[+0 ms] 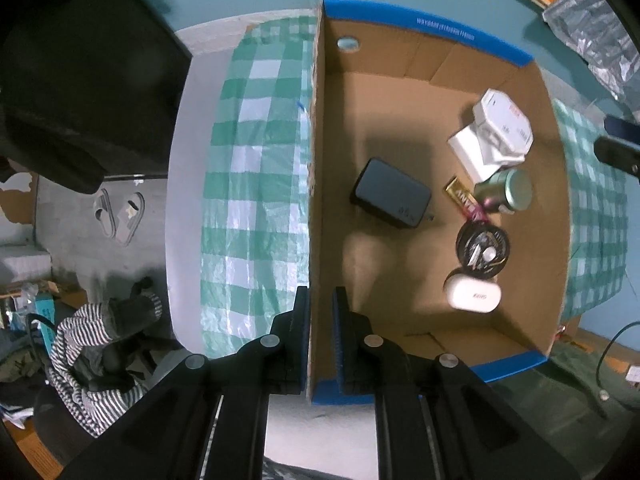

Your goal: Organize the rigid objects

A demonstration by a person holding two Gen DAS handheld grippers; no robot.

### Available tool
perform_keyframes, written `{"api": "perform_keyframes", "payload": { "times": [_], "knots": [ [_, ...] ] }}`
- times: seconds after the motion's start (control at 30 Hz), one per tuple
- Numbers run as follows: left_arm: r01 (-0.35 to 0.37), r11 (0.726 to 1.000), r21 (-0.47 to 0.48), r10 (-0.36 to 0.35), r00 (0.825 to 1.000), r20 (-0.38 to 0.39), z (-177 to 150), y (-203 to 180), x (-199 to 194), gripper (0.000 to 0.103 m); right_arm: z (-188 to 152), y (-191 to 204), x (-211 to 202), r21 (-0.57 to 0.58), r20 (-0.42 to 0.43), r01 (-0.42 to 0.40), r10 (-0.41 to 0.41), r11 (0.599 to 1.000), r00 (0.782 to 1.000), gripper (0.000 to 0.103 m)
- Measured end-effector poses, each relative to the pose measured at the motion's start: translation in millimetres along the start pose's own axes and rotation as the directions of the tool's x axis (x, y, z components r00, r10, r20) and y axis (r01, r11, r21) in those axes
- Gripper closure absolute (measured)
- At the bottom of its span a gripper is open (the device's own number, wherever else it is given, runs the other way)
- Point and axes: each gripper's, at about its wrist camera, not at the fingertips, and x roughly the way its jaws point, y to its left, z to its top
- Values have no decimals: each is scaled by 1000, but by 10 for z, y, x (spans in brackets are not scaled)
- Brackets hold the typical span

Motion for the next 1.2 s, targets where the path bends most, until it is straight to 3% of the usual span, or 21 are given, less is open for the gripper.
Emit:
{"api": "perform_keyframes", "payload": {
  "times": [0.1,0.17,0.27,0.53,0.67,0.87,1.0,1.2],
  "knots": [
    [9,1000,-23,-8,999,38,33,-14,-122,82,-49,-73,-116,34,28,7,-8,999,1000,39],
    [13,999,-33,-10,997,80,51,-30,-229,69,-92,-142,-211,63,51,14,-17,998,999,38],
    [33,999,-38,-27,990,140,86,-76,-421,60,-148,-245,-370,102,83,31,-40,994,996,38],
    [26,1000,0,-25,950,310,185,-380,-899,28,-313,-556,-798,224,174,77,-118,972,978,37],
    [50,999,11,-50,919,392,237,-545,-1087,21,-397,-689,-989,286,223,95,-162,954,961,35],
    [83,996,44,-94,874,477,232,-715,-1312,18,-578,-928,-1287,386,319,99,-233,917,919,33],
    [65,996,66,-91,829,552,182,-821,-1497,16,-655,-1024,-1378,422,346,110,-272,900,898,33],
    [15,997,78,-57,814,578,175,-928,-1591,16,-733,-1066,-1425,445,349,128,-303,886,887,33]
  ]
}}
